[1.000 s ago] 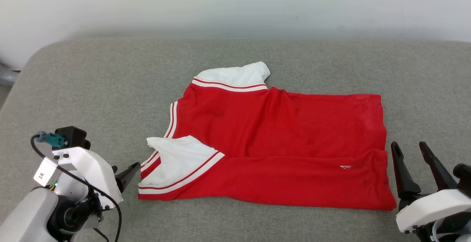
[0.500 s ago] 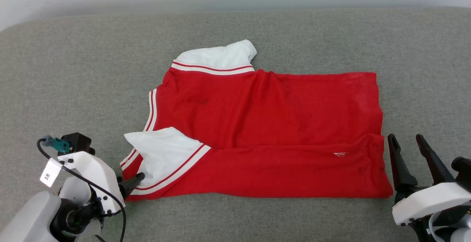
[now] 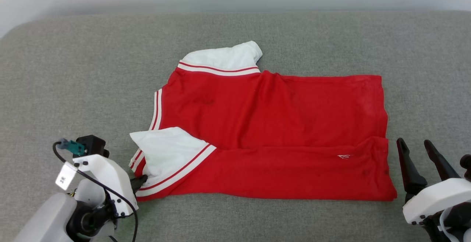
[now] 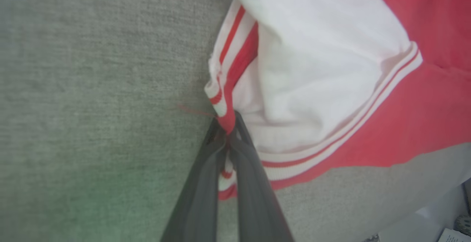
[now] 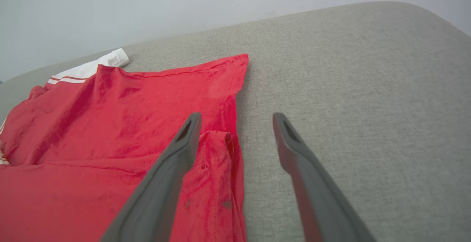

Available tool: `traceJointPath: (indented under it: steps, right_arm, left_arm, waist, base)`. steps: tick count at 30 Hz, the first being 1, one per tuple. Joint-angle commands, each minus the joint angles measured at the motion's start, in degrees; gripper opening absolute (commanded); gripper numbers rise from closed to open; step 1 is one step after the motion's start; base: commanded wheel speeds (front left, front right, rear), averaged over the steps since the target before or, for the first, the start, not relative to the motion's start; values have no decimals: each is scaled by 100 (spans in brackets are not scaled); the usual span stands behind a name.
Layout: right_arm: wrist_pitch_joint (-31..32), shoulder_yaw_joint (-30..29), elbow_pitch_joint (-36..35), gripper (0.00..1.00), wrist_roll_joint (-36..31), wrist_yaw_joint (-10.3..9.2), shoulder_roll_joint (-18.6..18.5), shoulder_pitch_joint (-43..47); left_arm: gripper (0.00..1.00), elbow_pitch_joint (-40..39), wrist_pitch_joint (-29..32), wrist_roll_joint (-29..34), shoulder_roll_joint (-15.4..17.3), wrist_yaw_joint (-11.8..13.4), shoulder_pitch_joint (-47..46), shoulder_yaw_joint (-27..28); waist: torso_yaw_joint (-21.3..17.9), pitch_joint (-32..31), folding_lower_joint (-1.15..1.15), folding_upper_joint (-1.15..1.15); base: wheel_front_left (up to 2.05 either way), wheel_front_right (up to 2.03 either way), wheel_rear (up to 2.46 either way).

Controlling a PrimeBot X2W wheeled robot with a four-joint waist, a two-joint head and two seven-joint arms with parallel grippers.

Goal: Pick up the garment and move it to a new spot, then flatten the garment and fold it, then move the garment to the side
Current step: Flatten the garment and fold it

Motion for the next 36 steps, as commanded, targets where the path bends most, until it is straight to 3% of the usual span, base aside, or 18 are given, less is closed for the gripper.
traceJointPath:
  steps: [1, 13, 18, 25, 26, 27, 28, 36]
  right_arm:
    - [108, -31, 8, 100, 34, -4, -64, -6]
    - [2424, 30, -59, 100, 263, -4, -597, 101]
    - [3004, 303, -18, 100, 337, -4, -644, -37]
    - [3696, 620, 730, 100, 453, -4, -593, -192]
    - [3826, 668, 843, 67, 501, -4, -542, -196]
    - [3951, 707, 929, 28, 550, -3, -481, -199]
    - [4017, 734, 973, 0, 575, -2, -449, -218]
    - [3814, 694, 843, 0, 612, -4, -728, -639]
  left_arm:
    - [0, -6, -55, 62, -113, -25, 119, -98]
    - [0, -946, -422, 475, 357, 306, 153, 89]
    - [0, -1259, -390, 527, 388, 412, 156, 79]
    - [0, -1349, -446, 524, 301, 400, 48, 55]
    - [0, -1331, -445, 518, 290, 385, 37, 51]
    - [0, -1318, -454, 517, 284, 370, 28, 46]
    - [0, -1302, -460, 518, 278, 364, 21, 42]
    - [0, -1156, -638, 523, 216, 277, 81, 57]
  waist:
    - [41, -94, 0, 0]
    - [222, -338, 0, 0]
    - [310, -167, 0, 0]
    - [397, 114, 0, 0]
    - [404, 133, 0, 0]
    - [409, 154, 0, 0]
    - [411, 168, 0, 0]
    - [381, 6, 0, 0]
  base:
    - [0, 0, 0]
    - [0, 0, 0]
    - [0, 0, 0]
    - [0, 0, 0]
    - [0, 0, 0]
    - [0, 0, 0]
    - [0, 0, 0]
    - [0, 0, 0]
